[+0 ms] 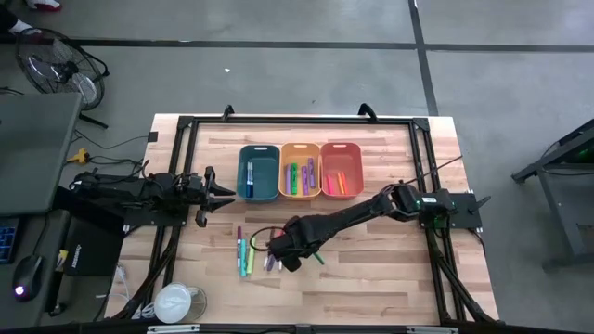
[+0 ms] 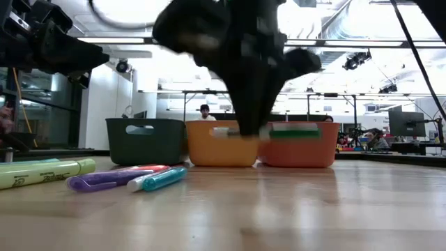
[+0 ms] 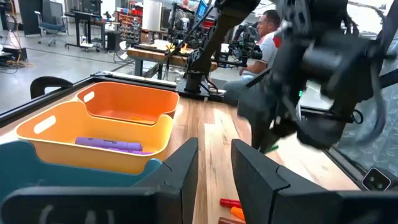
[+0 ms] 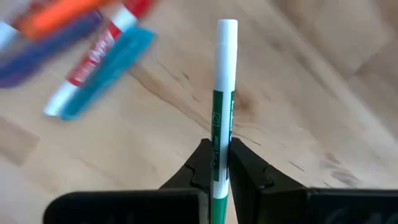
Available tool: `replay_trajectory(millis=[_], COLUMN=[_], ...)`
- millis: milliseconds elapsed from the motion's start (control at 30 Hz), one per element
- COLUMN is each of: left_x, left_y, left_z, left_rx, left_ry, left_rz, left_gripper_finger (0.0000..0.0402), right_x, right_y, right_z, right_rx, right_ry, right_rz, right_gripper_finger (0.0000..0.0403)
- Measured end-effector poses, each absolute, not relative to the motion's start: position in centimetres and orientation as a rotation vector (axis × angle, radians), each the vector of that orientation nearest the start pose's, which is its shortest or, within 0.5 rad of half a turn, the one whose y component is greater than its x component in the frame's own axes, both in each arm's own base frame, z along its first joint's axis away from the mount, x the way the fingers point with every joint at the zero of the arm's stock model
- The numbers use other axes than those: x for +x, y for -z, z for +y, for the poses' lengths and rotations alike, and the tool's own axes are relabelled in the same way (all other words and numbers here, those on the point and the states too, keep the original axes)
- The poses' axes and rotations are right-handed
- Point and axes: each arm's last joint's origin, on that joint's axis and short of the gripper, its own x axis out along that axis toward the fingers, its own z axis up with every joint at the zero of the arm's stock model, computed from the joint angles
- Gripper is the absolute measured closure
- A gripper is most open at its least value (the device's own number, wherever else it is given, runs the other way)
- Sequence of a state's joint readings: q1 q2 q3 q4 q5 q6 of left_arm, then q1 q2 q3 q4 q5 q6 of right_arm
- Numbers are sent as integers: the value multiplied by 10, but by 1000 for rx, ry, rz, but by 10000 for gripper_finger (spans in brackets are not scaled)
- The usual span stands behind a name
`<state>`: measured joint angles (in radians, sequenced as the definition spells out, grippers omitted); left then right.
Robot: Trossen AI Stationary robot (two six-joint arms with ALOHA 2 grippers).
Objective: Pick & Place Markers
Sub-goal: Put the green marker pen into the blue bin
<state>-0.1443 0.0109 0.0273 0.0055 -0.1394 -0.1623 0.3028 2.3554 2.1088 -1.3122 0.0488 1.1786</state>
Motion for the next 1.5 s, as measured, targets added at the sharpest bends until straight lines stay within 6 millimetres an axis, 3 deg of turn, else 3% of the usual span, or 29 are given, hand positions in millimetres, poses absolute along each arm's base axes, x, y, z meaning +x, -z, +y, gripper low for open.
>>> replay_trajectory(millis=[300, 567, 1133, 1333, 1500], left_x=[96, 96, 96, 96, 96], left_y=[-172, -173, -172, -172, -172], left_z=[-10, -10, -10, -10, -10], left_rx=[-165, -165, -165, -165, -165], left_ry=[6, 7, 7, 6, 6], left_rz=[-21, -22, -21, -21, -21], left_gripper_finger=[308, 308, 308, 308, 308], right_x=[437, 454, 490, 495, 505], right_y=[-242, -267, -284, -274, -255], right_z=[107, 67, -18, -39, -44], right_rx=[691, 749, 860, 905, 972], right_ry=[716, 663, 584, 655, 683], right_rz=[1224, 1017, 653, 616, 592], right_gripper_finger=[386, 386, 387, 387, 387])
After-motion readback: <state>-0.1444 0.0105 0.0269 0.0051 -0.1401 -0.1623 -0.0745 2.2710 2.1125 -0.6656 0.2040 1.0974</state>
